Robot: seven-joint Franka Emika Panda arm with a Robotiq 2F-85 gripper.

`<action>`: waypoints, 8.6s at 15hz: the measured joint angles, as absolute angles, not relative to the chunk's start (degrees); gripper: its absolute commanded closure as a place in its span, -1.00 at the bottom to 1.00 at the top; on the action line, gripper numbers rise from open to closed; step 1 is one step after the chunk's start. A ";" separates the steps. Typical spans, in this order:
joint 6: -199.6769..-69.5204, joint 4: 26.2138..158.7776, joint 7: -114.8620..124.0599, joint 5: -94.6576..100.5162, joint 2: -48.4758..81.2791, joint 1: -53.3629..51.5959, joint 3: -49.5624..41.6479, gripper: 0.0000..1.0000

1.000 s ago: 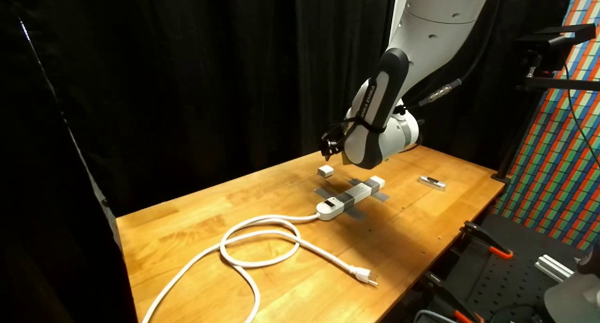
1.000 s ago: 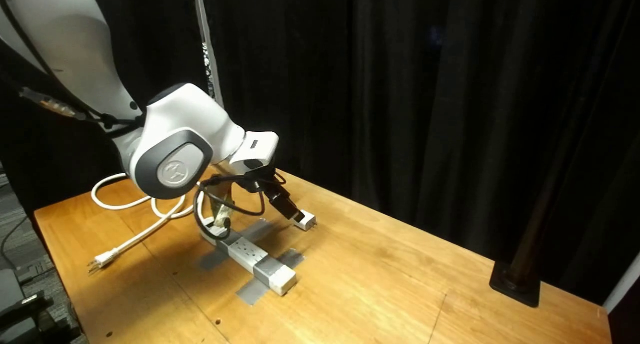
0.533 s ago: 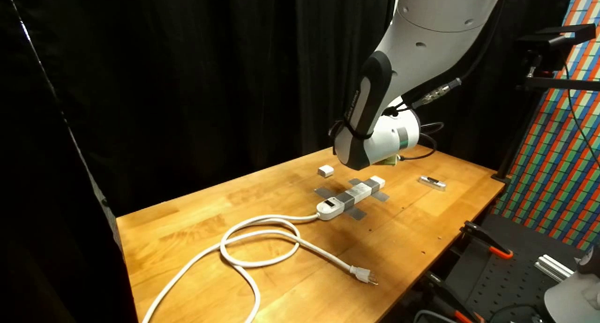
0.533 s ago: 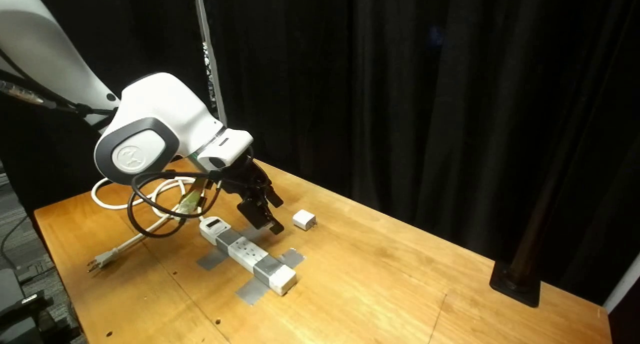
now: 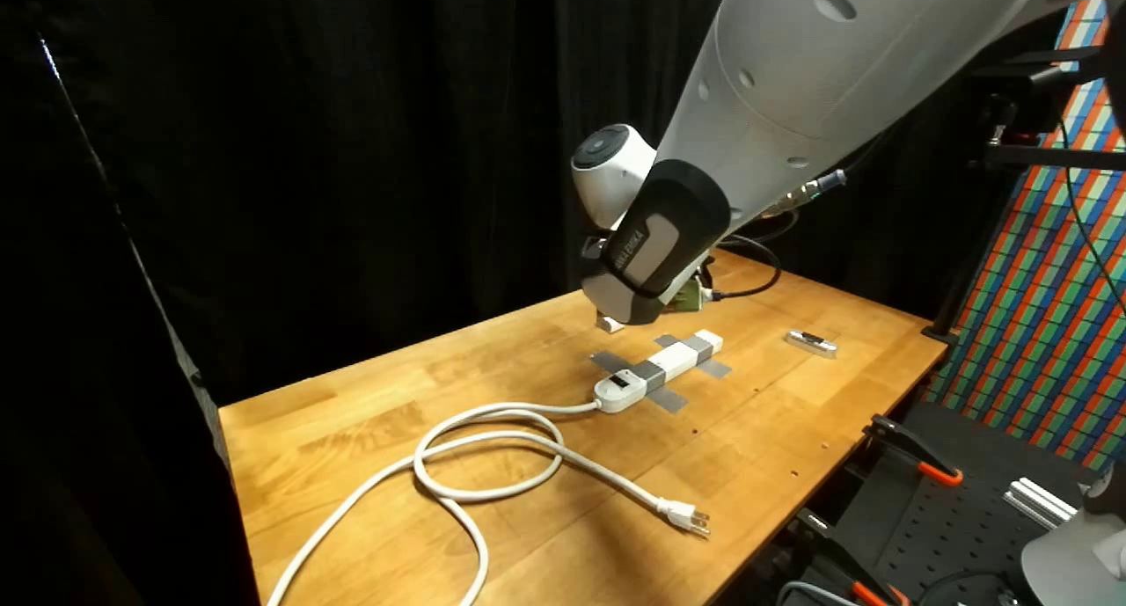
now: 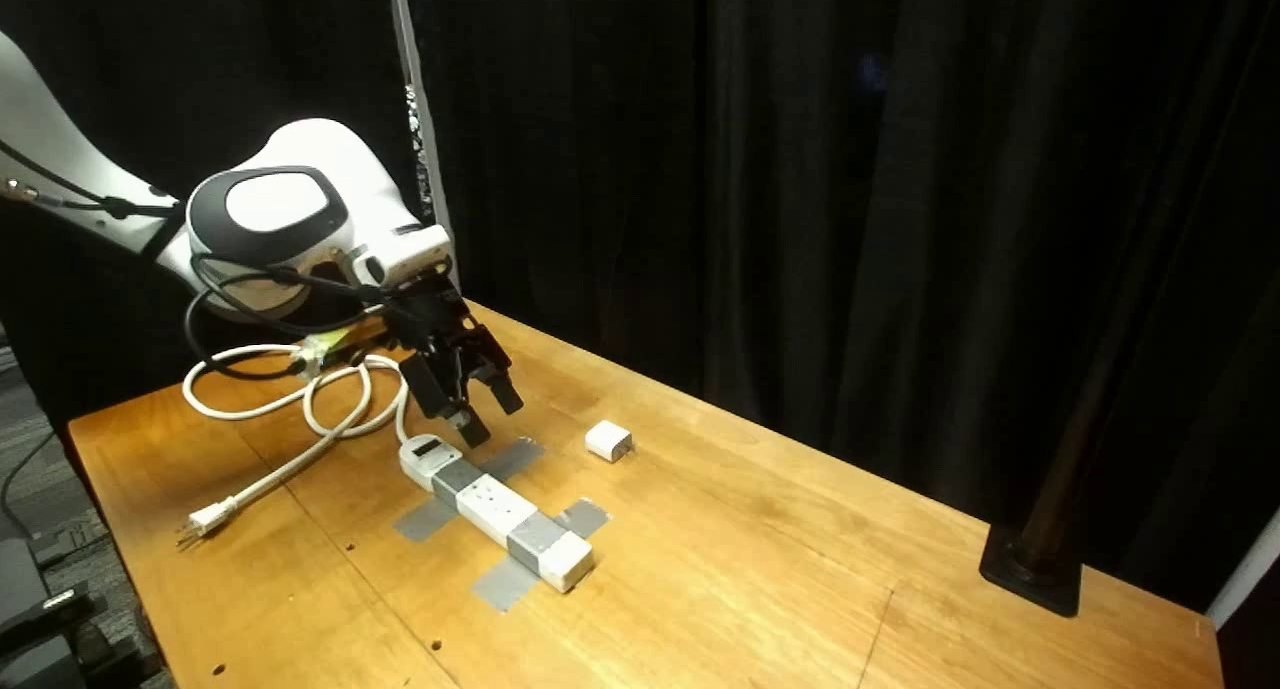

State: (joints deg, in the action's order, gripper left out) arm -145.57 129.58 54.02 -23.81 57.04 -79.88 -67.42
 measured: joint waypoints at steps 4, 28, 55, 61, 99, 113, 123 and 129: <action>-137.34 119.94 61.86 -15.61 56.41 -77.14 -65.36 -1.00; -137.25 97.79 94.27 4.06 59.49 -48.38 -46.81 -1.00; -126.05 78.84 110.08 24.00 62.64 -26.82 -25.75 0.51; -126.22 81.81 101.06 24.10 54.71 -21.55 -19.21 0.51; -113.88 119.56 49.05 -38.82 23.59 8.35 -3.11 0.51; -108.75 109.04 47.91 -50.90 35.23 13.46 -7.27 0.51; -105.34 109.47 40.17 -51.29 37.80 14.18 -7.93 0.51; -105.39 109.47 33.09 -51.26 39.47 14.17 -8.28 0.51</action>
State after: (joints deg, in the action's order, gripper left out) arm -105.39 109.47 33.09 -51.26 39.47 14.17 -8.28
